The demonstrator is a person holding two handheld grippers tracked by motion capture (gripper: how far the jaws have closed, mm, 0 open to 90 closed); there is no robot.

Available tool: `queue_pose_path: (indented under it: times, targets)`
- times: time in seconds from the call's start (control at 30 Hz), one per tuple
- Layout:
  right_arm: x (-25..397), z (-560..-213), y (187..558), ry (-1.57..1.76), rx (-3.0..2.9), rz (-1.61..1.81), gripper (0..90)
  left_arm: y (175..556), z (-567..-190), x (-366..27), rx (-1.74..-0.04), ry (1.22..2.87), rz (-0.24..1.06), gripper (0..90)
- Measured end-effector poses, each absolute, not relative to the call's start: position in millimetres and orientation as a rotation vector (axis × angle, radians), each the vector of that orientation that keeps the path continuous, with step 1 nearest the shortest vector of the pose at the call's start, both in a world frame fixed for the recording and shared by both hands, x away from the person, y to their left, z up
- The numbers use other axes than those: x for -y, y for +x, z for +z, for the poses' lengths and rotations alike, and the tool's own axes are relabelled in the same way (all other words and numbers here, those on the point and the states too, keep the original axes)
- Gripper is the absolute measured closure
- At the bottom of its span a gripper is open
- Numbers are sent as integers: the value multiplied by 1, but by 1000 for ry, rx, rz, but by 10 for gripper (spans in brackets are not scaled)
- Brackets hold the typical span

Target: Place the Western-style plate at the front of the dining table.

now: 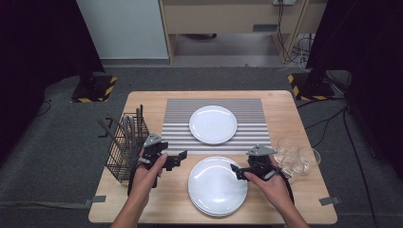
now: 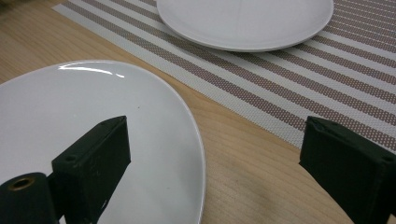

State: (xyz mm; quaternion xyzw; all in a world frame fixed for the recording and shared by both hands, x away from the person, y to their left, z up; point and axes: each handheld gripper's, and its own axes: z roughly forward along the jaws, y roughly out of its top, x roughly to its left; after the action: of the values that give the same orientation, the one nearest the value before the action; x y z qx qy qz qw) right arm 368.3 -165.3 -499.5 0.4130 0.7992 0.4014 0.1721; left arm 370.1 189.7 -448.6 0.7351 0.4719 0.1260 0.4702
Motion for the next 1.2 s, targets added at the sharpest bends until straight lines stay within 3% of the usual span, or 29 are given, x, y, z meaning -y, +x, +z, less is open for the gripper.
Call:
queue_pose_path:
  times: [1.2]
  targets:
    - [171,-497,355,1110,-2268,1158,81,342,-415,-220,-1120,1749,328,42]
